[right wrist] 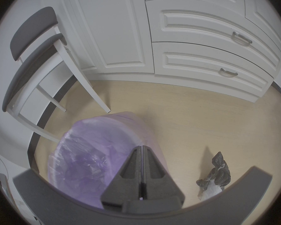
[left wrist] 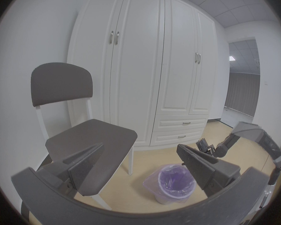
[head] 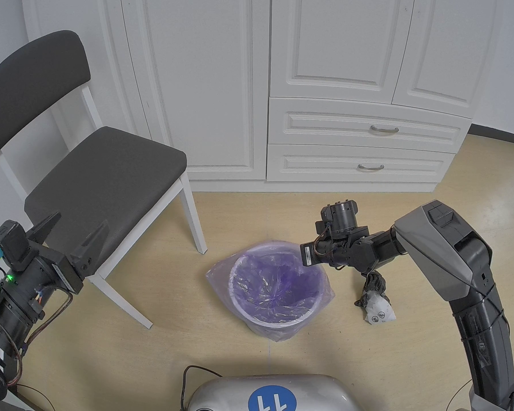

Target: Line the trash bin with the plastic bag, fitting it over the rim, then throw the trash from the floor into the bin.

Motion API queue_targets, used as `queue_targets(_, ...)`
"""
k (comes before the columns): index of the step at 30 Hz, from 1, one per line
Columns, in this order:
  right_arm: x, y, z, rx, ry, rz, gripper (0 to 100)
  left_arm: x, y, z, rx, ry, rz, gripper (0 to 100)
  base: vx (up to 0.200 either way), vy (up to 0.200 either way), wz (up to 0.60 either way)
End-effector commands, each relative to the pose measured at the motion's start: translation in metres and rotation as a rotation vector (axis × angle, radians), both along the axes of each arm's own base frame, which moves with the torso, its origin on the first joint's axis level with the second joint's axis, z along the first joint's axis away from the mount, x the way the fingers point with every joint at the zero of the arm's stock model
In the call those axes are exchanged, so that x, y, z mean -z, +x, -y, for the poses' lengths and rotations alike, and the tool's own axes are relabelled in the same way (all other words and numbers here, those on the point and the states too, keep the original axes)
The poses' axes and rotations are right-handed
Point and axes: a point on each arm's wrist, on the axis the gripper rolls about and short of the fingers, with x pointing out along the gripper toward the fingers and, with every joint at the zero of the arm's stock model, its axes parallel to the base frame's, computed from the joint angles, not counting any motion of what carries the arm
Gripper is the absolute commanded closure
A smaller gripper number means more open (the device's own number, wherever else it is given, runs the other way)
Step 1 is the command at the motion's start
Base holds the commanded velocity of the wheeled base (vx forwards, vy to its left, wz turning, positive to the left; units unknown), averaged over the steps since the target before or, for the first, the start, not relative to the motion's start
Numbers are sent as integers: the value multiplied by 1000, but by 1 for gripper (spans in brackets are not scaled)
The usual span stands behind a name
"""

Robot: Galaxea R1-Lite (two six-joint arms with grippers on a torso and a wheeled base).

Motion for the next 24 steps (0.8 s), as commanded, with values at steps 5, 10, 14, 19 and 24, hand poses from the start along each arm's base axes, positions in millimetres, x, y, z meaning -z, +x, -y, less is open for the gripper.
queue_targets(5, 31, 20, 14, 35, -15, -6, 100, -3, -4, -2, -2, -9, 21, 0, 0, 0, 0)
queue_targets(10, 40, 27, 22, 50, -20, -9, 100, -2, -3, -2, -2, -4, 12, 0, 0, 0, 0)
queue_targets(14, 33, 35, 30, 69, -15, 5, 100, 2, -1, -1, -3, 0, -7, 0, 0, 0, 0)
queue_targets(19, -26, 24, 57, 96, -16, 26, 100, 3, 7, -3, -30, 13, -18, 0, 0, 0, 0)
queue_targets(24, -30, 23, 118, 91, -186, -21, 100, 2, 6, -3, -30, 16, -8, 0, 0, 0, 0)
